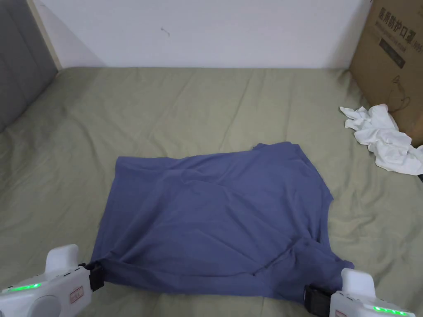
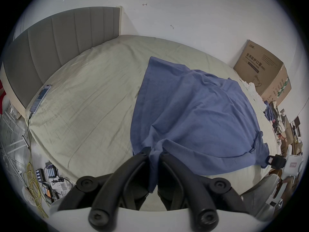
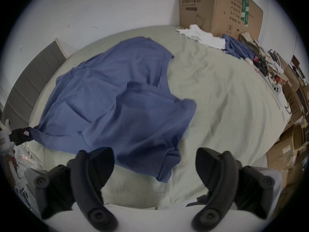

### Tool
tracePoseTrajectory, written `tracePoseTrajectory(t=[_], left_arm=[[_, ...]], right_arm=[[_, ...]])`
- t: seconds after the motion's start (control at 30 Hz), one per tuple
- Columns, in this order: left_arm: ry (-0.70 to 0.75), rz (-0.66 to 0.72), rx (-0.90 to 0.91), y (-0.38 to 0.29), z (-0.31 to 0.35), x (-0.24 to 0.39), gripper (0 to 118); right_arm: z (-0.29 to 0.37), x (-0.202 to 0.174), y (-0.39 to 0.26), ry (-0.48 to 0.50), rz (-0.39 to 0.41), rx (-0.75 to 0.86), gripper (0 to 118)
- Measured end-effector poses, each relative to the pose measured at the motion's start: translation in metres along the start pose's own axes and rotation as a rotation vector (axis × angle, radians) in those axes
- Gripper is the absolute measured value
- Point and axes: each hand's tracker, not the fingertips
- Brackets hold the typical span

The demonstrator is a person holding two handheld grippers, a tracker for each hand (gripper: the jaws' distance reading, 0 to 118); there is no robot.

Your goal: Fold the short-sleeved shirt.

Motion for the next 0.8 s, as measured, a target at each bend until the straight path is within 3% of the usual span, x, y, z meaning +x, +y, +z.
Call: tracePoseTrajectory(t=[0.03,0.1,0.17,0.53,0.8], left_arm=[[0.000,-0.002,0.000,0.001,0.000,0.001,10],[0.000,-0.007,-0.002,0.001,0.000,0.002,10],[0.003,-0.010,-0.001,0.003,0.000,0.002,10],[-0.017,0.025,0.063,0.047,-0.005,0.001,10],[-0.009,-0.021,0.091,0.107,-0.042,0.014,10]], right_arm=[[-0.003,0.000,-0.001,0.002,-0.005,-0.001,88],[-0.007,0.000,-0.001,0.023,-0.011,-0.019,43],[-0.006,-0.001,-0.001,0.059,-0.014,-0.013,18],[0.042,-0.023,0.069,0.080,0.035,0.193,15],[0.004,-0.040,0.145,0.061,0.063,0.206,15]])
